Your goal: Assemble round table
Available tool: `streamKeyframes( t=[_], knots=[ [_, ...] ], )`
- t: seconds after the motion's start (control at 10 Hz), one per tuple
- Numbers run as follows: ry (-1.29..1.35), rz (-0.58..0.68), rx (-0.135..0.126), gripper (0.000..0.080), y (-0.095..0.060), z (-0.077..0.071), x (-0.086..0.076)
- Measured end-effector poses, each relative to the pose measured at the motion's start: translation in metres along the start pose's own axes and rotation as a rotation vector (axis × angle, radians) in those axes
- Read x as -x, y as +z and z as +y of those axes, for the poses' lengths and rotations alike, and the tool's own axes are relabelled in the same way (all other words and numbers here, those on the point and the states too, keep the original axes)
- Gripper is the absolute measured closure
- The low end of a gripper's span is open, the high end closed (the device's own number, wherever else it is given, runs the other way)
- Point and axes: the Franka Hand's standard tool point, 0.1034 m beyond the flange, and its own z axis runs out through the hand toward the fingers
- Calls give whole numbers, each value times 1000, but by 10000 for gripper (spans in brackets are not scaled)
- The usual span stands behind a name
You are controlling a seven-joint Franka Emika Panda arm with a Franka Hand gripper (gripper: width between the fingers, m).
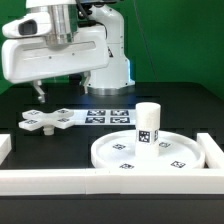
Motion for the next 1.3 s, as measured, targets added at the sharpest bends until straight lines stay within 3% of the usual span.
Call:
streamKeyframes(
  t=[0.2, 0.3, 0.7, 0.8, 0.9, 1.3],
  knots=[
    [84, -5, 20, 151, 6, 16, 17],
    [72, -12, 17, 151, 10, 20, 24],
    [125, -9, 21, 151, 10, 19, 22],
    [249, -5, 33, 151, 13, 13, 19],
    [329, -11, 29, 151, 16, 7, 19],
    [304, -13, 28, 151, 16, 9, 22]
  ],
)
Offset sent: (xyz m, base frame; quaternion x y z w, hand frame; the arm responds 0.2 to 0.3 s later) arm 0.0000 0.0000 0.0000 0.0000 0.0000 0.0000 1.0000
